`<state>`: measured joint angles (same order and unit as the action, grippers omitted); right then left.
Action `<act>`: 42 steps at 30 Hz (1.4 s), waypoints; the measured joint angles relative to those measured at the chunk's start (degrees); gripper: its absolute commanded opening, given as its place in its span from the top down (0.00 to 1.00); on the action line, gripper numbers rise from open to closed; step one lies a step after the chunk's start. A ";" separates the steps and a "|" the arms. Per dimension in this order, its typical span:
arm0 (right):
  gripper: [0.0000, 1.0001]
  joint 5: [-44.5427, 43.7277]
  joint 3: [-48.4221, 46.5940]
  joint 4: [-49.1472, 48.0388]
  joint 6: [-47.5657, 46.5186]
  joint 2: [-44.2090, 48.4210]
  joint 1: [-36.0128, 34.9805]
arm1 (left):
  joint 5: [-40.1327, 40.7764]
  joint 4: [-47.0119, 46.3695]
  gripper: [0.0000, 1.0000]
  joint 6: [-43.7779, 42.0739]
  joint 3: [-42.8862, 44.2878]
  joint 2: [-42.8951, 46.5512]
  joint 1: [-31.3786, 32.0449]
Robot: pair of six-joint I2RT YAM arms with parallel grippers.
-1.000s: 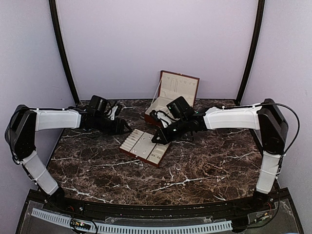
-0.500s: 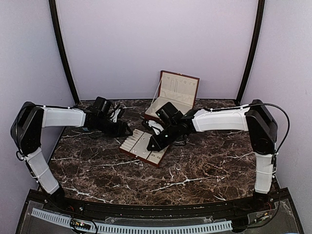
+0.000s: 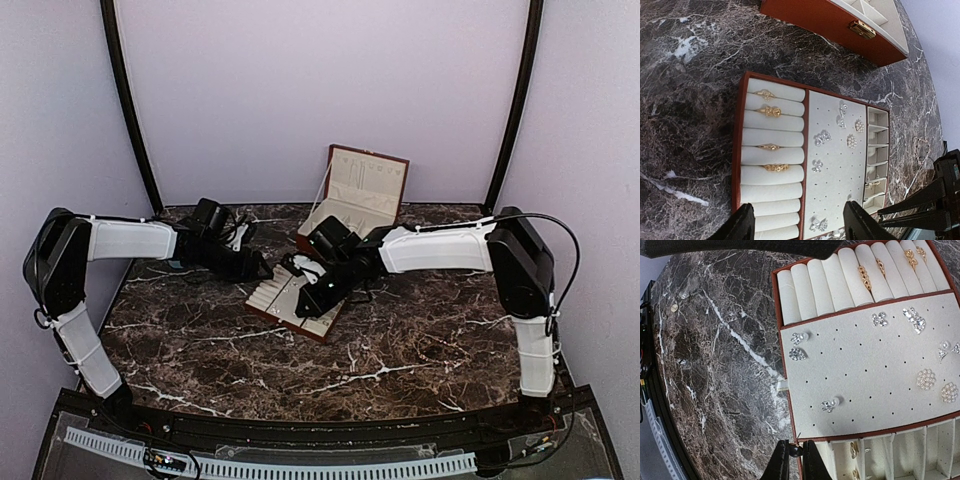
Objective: Organize the mixed jewelry
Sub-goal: Place the earring in the earring holder.
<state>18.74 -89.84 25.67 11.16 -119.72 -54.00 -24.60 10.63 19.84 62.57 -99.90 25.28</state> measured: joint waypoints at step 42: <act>0.93 -2.12 -4.15 4.17 -0.48 -4.33 -0.44 | -1.07 0.28 0.36 0.04 0.09 0.00 0.00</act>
<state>16.62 -94.00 29.85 10.68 -124.05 -54.43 -25.67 10.92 19.88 62.65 -99.90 25.28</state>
